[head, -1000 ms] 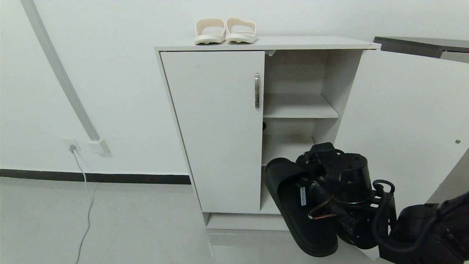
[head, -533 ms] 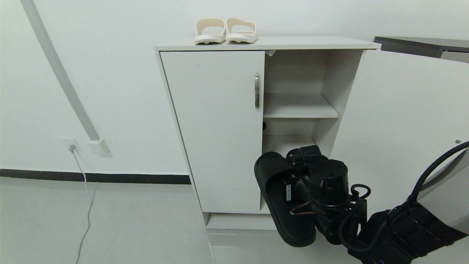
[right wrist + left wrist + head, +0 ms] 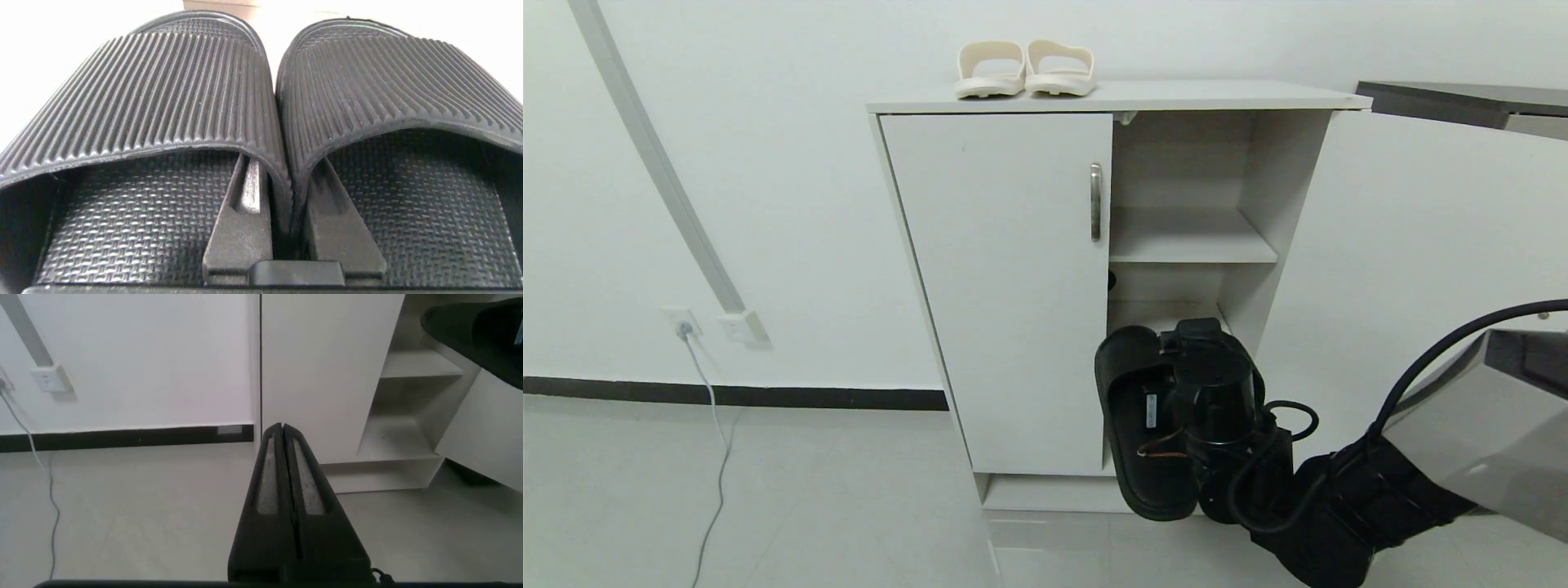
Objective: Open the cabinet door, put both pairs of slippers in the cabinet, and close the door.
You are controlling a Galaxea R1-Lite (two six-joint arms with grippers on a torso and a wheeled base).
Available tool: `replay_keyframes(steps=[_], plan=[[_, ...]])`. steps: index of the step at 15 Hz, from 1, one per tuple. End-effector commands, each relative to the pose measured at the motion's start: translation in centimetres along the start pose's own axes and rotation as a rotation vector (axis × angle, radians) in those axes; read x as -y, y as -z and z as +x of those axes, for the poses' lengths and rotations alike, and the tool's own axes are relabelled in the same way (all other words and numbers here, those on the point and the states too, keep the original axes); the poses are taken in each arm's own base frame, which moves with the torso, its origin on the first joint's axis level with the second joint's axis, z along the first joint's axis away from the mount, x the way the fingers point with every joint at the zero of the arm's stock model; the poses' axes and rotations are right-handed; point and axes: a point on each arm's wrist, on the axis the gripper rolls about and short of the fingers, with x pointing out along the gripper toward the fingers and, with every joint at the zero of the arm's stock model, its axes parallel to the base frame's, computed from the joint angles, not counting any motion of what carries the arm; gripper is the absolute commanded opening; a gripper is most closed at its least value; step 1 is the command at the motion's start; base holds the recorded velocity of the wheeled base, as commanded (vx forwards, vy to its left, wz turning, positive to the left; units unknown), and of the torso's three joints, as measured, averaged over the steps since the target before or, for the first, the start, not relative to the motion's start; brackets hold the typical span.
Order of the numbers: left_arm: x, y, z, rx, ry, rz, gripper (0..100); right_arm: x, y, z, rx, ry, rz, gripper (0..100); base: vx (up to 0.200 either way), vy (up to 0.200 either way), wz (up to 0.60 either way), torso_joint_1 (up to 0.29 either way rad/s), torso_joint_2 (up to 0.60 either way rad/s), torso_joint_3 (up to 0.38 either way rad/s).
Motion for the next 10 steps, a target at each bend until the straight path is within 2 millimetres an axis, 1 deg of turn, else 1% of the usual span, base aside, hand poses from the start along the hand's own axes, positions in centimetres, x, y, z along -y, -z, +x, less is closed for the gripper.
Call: replay_keyframes(steps=[1,5,6,8,10], plan=[[0.0,0.0,0.0,-0.002,-0.001,0.0,0,-0.1,0.2,0.3,-0.002,0.004,-0.001,0,0.0,-0.2,0.0,0.002,0.0,0.002],[0.0,0.0,0.0,-0.004,-0.001,0.0,0,-0.1,0.7,0.5,-0.013,0.006,-0.01,0,0.0,-0.2,0.0,0.0,0.0,0.001],[0.0,0.0,0.0,-0.002,-0.001,0.0,0,-0.1,0.7,0.5,-0.011,0.006,-0.011,0,0.0,0.0,0.0,0.0,0.0,0.0],[0.0,0.0,0.0,-0.002,-0.001,0.0,0,-0.2,1.4,0.8,-0.025,0.011,-0.021,0,0.0,0.0,0.0,0.0,0.0,0.0],[0.0,0.0,0.0,-0.002,-0.002,-0.001,0,0.1,2.2,1.8,-0.04,0.033,-0.031,0,0.0,0.0,0.0,0.0,0.0,0.0]])
